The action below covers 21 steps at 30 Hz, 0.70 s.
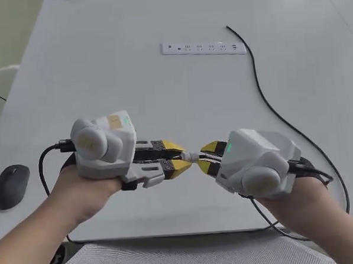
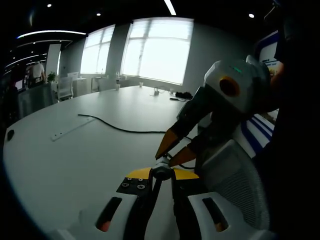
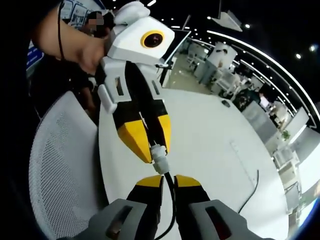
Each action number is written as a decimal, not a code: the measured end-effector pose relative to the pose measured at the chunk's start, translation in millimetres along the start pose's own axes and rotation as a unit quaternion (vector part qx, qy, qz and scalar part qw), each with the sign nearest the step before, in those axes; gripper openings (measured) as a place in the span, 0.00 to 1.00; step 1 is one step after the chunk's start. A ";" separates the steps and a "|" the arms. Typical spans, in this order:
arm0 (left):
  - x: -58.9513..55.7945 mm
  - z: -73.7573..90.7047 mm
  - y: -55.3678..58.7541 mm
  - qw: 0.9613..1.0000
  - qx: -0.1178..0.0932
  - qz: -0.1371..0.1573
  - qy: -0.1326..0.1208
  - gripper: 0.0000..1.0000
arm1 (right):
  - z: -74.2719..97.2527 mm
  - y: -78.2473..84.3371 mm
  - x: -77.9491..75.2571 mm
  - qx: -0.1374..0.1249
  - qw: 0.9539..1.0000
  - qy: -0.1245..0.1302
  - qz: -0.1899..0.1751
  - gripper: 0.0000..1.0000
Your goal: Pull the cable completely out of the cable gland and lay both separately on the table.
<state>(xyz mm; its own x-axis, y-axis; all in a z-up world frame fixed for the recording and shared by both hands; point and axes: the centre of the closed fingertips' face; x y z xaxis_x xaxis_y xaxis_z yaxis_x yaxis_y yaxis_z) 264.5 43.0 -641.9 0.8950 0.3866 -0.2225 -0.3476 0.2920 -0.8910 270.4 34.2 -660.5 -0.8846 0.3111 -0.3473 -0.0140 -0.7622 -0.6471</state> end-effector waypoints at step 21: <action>0.8 -3.1 -2.5 1.000 -0.005 0.002 -0.003 0.15 | 1.7 5.7 -9.4 -0.008 0.998 0.020 -0.057 0.01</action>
<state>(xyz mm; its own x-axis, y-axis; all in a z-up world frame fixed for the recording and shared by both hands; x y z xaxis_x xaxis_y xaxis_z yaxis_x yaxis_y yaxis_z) 266.9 39.9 -641.1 0.8920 0.3931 -0.2234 -0.3480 0.2814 -0.8943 277.8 26.0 -659.7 -0.8583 0.4177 -0.2980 -0.1056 -0.7122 -0.6940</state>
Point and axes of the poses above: the centre of the closed fingertips' face, and the gripper's own axes: z roughly backward along the fingers, x roughly to its left, y roughly out of its underside, and after that the axes turned 2 degrees about z, right-handed
